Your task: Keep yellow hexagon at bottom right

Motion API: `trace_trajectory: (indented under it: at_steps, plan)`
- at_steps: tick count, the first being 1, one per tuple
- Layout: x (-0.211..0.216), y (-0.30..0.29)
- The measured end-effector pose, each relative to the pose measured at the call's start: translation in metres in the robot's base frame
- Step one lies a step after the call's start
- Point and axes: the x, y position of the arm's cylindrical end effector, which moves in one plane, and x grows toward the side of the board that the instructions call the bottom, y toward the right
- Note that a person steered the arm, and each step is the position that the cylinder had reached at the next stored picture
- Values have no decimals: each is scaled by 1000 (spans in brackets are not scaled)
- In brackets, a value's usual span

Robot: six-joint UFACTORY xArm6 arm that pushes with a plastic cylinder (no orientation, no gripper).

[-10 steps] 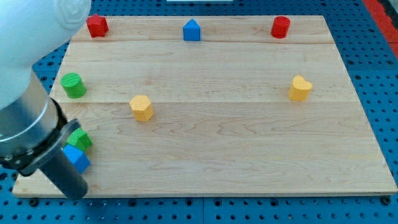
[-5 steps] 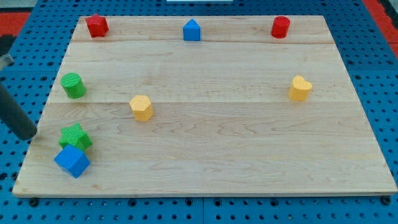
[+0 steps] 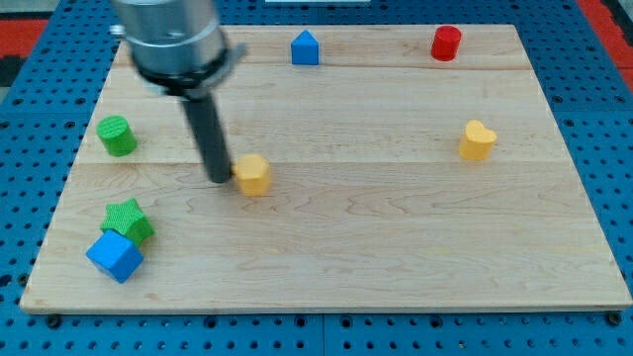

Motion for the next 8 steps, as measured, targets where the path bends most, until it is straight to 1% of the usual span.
trace_trajectory:
  at_steps: [1,2,3,4,6,7,8]
  plan:
    - [0,93]
    - [4,146]
    - [-10,158]
    - [-19,185]
    - [58,278]
    - [36,282]
    - [40,305]
